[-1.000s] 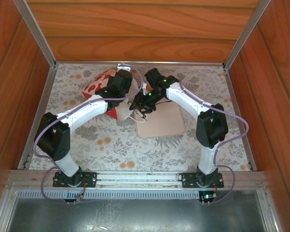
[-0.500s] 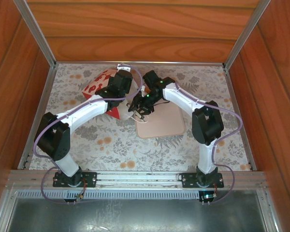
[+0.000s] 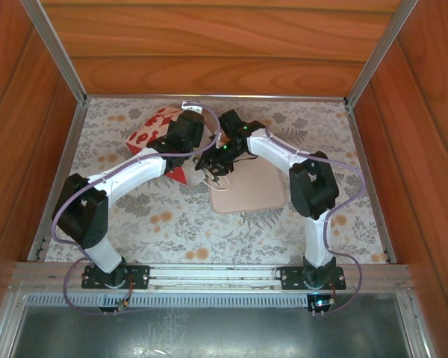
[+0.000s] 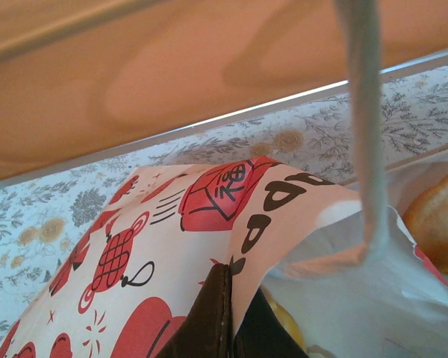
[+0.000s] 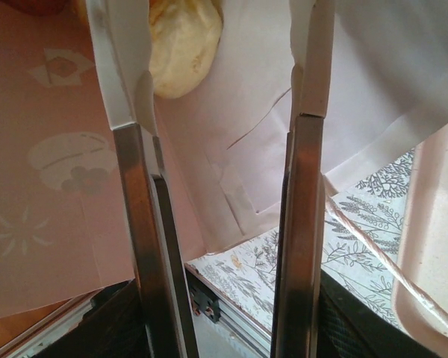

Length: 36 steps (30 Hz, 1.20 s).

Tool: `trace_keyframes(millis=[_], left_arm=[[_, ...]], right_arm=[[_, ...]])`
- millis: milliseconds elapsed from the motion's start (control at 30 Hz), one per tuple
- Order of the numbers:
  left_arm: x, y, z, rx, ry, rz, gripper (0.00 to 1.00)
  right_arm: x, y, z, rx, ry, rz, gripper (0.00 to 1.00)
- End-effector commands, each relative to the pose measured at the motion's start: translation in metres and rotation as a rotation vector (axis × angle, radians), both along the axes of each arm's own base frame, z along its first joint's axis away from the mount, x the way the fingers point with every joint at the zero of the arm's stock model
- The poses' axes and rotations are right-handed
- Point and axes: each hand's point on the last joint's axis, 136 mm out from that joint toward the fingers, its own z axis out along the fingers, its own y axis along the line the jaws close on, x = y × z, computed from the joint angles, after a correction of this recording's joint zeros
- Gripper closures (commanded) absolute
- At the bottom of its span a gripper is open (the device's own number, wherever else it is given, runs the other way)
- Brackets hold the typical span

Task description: Take the fake bread out of the paper bag

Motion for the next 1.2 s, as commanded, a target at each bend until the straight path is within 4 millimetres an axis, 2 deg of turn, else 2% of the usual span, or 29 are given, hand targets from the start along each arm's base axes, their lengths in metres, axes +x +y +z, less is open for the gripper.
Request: trace_keyframes(millis=[0,167,300,500,700,867,1000,1133,1167], left_arm=[[-0.004,0.000,0.016,-0.044,-0.032,-0.002,1.00],[-0.005,-0.001,0.015,-0.049,-0.030,-0.007,1.00],[-0.006,-0.001,0.016,-0.050,-0.030,-0.011,1.00],[-0.006,-0.004,0.015,-0.058,-0.027,-0.020,1.00],[-0.006,-0.004,0.015,-0.062,-0.026,-0.024,1.00],[-0.006,-0.004,0.015,-0.066,-0.026,-0.024,1.00],[-0.005,-0.005,0.014,-0.065,-0.024,-0.022,1.00],[-0.005,-0.004,0.014,-0.063,-0.025,-0.019,1.00],[-0.005,-0.003,0.014,-0.062,-0.026,-0.017,1.00]], right_arm=[[0.010,0.008,0.016,0.065,-0.015,-0.007,0.49],[0.014,0.016,0.023,0.127,-0.035,0.000,0.49],[0.015,0.018,0.020,0.136,-0.038,0.002,0.52],[0.018,0.018,0.008,0.118,-0.023,-0.010,0.48],[0.018,0.014,-0.008,0.053,0.002,-0.006,0.51],[0.017,0.010,-0.012,0.008,0.007,0.006,0.50],[0.018,0.010,-0.010,0.003,-0.002,0.017,0.64],[0.021,0.010,-0.002,0.012,-0.031,0.023,0.83],[0.021,0.010,0.001,0.013,-0.038,0.023,0.84]])
